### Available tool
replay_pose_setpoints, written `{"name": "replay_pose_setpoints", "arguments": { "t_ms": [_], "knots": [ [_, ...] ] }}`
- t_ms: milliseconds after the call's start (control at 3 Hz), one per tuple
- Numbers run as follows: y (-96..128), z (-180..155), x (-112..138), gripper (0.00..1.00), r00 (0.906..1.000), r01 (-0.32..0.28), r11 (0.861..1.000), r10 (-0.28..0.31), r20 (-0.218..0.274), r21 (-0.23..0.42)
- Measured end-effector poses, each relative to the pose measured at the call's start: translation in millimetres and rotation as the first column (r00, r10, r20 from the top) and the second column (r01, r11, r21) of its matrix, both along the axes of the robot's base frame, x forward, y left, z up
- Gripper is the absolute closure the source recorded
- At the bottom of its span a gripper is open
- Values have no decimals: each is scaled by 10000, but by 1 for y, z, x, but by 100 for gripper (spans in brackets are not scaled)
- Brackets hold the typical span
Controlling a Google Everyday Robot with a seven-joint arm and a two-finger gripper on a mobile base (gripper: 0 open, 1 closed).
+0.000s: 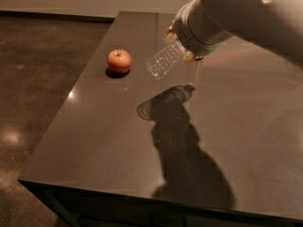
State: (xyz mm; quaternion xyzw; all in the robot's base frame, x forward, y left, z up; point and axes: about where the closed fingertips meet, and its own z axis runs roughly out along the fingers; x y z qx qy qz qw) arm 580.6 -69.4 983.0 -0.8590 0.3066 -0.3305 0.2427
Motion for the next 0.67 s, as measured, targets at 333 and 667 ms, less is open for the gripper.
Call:
{"name": "replay_pose_setpoints", "arguments": {
  "t_ms": [333,667],
  "knots": [
    [-11,-14,3,100,9984,369,9966,-399,-398,-736],
    [-31,-32,-5,100,9894,590,9833,-806,-1210,-1721]
  ]
}}
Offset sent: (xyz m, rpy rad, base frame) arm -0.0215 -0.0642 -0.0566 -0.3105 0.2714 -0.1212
